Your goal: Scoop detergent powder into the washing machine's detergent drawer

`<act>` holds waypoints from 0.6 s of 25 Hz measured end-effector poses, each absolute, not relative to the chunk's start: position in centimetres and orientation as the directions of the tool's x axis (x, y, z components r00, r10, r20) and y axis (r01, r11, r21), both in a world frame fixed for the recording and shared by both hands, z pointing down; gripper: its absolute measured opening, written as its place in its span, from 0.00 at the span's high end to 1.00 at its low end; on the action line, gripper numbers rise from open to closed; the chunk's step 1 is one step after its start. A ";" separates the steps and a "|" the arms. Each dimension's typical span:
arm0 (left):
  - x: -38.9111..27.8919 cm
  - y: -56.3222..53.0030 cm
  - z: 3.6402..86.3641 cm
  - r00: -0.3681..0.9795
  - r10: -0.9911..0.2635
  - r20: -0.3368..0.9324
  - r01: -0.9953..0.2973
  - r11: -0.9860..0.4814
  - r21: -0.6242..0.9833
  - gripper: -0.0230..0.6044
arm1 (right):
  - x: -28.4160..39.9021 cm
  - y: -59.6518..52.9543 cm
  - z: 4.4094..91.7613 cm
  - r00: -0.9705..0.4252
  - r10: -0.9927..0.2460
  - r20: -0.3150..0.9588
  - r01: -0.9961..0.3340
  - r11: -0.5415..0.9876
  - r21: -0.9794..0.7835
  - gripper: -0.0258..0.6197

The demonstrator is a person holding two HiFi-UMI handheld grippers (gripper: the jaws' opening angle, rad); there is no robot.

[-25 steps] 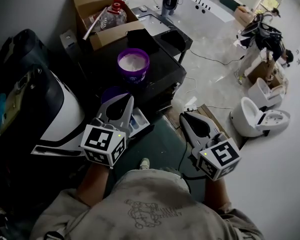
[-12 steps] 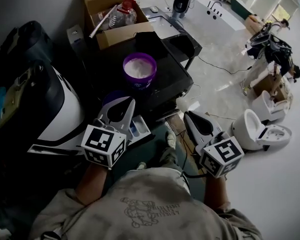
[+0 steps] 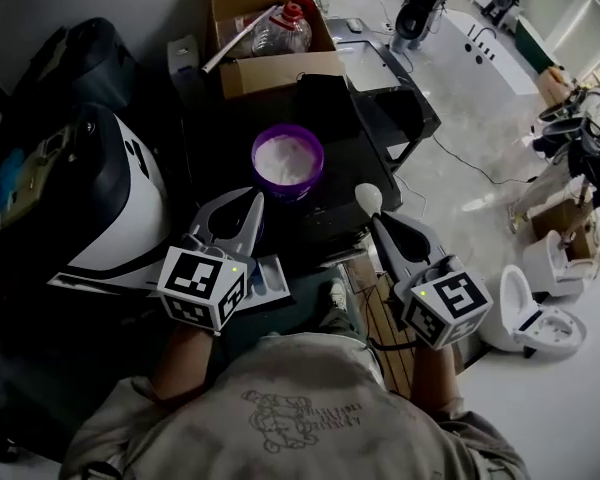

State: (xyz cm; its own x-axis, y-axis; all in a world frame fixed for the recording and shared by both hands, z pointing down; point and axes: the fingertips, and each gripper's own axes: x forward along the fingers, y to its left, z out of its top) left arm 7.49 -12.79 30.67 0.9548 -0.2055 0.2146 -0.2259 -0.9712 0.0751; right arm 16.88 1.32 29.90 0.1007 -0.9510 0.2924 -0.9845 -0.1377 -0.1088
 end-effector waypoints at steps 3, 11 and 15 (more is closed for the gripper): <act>9.8 -13.3 30.5 0.938 -0.271 0.217 -0.294 -0.953 0.076 0.96 | 19.8 0.1 29.8 0.027 -0.957 0.290 -0.992 -0.062 -0.110 0.91; 14.5 -13.3 30.8 0.872 -0.428 0.238 -0.452 -0.891 0.051 0.96 | 27.5 -1.8 30.1 -0.126 -0.950 0.287 -0.987 0.091 -0.132 0.91; 15.3 -13.2 31.2 0.821 -0.512 0.253 -0.537 -0.843 0.036 0.96 | 29.6 -2.8 30.8 -0.219 -0.932 0.287 -0.972 0.182 -0.151 0.91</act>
